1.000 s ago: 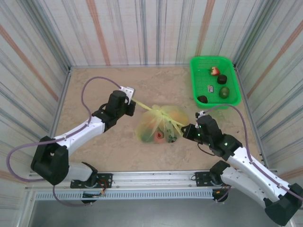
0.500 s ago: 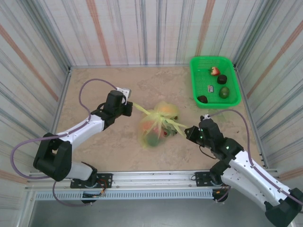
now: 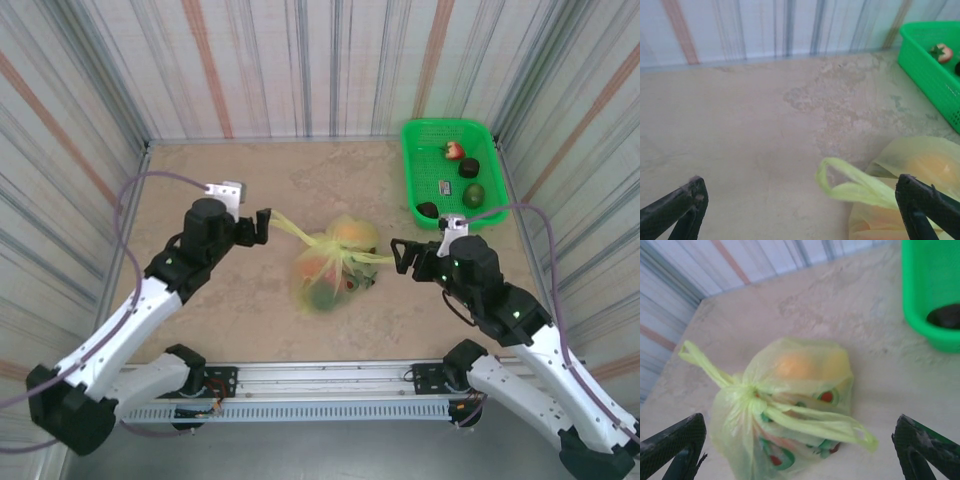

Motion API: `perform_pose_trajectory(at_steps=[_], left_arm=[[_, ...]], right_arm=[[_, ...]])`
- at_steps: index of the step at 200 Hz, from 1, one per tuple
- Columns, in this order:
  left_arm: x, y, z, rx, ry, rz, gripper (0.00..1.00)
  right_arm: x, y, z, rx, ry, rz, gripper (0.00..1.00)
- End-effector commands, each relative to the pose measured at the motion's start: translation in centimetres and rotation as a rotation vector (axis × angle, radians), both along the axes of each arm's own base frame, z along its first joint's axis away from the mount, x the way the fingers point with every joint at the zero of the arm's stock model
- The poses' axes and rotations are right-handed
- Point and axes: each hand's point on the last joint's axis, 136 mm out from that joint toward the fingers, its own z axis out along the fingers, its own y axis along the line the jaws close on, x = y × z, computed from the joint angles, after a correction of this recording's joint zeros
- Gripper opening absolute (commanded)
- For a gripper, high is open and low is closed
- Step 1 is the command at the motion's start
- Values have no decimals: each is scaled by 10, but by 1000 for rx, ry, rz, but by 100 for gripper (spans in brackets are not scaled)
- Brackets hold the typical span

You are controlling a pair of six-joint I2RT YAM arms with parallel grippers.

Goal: Place the fake fruits into the plastic bag and tie a complex knot

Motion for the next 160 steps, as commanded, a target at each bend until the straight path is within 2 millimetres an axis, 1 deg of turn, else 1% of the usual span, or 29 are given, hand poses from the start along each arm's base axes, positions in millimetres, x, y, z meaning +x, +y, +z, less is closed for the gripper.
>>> perform_pose_trajectory(at_steps=[1, 17, 31, 38, 43, 50, 55, 63, 69, 75, 81, 88, 101, 113, 129, 131, 136, 148, 154, 160], left_arm=[[-13, 43, 3, 85, -55, 161, 99], [-16, 64, 20, 109, -141, 257, 99], [-16, 87, 28, 118, -206, 378, 99], [-14, 92, 28, 125, -218, 392, 99], [-9, 88, 27, 138, -238, 353, 99], [-1, 72, 20, 196, -280, 227, 99], [3, 55, 13, 245, -319, 112, 99], [6, 33, -4, 339, -371, -37, 99], [7, 21, -17, 416, -408, -126, 99], [9, 18, -27, 454, -430, -155, 99], [13, 23, -33, 458, -428, -137, 99], [18, 31, -40, 438, -409, -111, 99], [32, 54, -59, 339, -307, -33, 99], [40, 69, -77, 304, -231, 16, 99], [46, 81, -101, 305, -160, 28, 99], [46, 82, -104, 300, -150, 35, 99], [48, 89, -110, 281, -126, 61, 99], [49, 103, -126, 204, -78, 118, 99], [49, 107, -133, 180, -69, 127, 98], [49, 110, -141, 178, -61, 133, 99]], right_arm=[[8, -31, 13, -202, -118, -82, 99], [20, -48, 16, -296, -155, -171, 99], [36, -57, 7, -393, -176, -220, 99], [44, -60, 0, -441, -182, -232, 99], [51, -61, -4, -460, -192, -235, 99], [59, -61, -12, -491, -202, -221, 99], [64, -62, -18, -500, -207, -224, 99], [73, -67, -30, -495, -208, -243, 99], [79, -69, -39, -483, -216, -242, 99], [85, -70, -47, -469, -226, -233, 99], [89, -70, -57, -463, -234, -212, 99], [93, -75, -67, -461, -240, -215, 99], [99, -86, -86, -460, -230, -215, 99], [105, -105, -107, -446, -167, -262, 99], [110, -125, -138, -433, -53, -280, 99], [110, -128, -139, -429, -48, -285, 99], [111, -131, -155, -429, 0, -278, 99], [115, -134, -167, -417, -19, -271, 99], [119, -134, -167, -413, -45, -269, 99], [122, -136, -170, -411, -23, -268, 99]])
